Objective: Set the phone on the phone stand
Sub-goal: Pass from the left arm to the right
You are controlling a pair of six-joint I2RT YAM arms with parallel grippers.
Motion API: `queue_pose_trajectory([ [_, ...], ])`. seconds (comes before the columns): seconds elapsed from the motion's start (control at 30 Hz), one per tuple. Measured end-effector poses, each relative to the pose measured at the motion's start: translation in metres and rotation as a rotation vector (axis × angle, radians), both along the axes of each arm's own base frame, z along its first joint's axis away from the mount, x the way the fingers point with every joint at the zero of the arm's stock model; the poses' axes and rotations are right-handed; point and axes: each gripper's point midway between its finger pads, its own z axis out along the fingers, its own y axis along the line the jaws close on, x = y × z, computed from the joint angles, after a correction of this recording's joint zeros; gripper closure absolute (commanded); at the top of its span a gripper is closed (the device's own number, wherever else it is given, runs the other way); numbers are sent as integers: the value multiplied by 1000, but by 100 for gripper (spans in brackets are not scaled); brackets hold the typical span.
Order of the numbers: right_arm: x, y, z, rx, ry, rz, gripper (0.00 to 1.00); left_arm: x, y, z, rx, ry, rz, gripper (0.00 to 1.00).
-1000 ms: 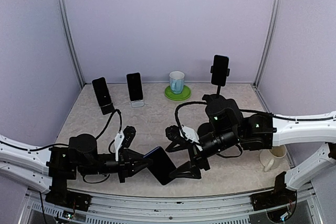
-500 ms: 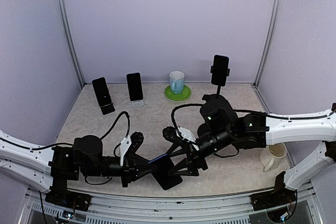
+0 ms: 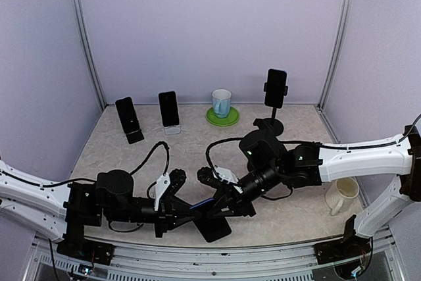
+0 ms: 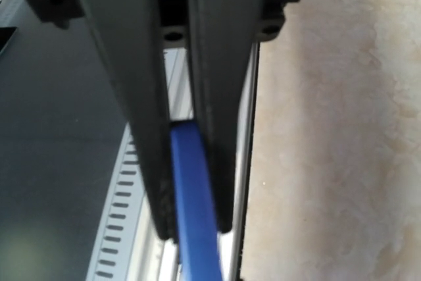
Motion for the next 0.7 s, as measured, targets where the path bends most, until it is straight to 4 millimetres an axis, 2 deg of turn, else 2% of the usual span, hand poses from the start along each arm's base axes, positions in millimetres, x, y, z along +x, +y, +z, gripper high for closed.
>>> queue_pose_trajectory([
  [0.03,0,0,0,-1,3,3,99,-1,0,0,0,0,-4,100],
  [0.07,-2,-1,0,0,4,12,100,-1,0,0,2,-7,-10,100],
  [0.2,-6,-2,1,3,16,37,100,-5,-1,0,2,-16,-31,97],
  [0.27,-7,-2,1,5,19,41,100,-5,-1,0,2,-16,-32,86],
  [0.43,-5,-3,1,2,22,37,100,-1,-2,8,-21,-23,-9,30],
  [0.47,-4,-4,1,2,22,33,100,1,-1,11,-30,-24,2,22],
  [0.57,1,-7,4,11,26,9,100,3,4,30,-94,-32,22,6],
  [0.63,9,-12,10,31,25,-30,100,3,12,44,-148,-42,35,2],
  [0.7,19,-16,20,63,13,-75,100,4,18,55,-193,-47,47,1],
])
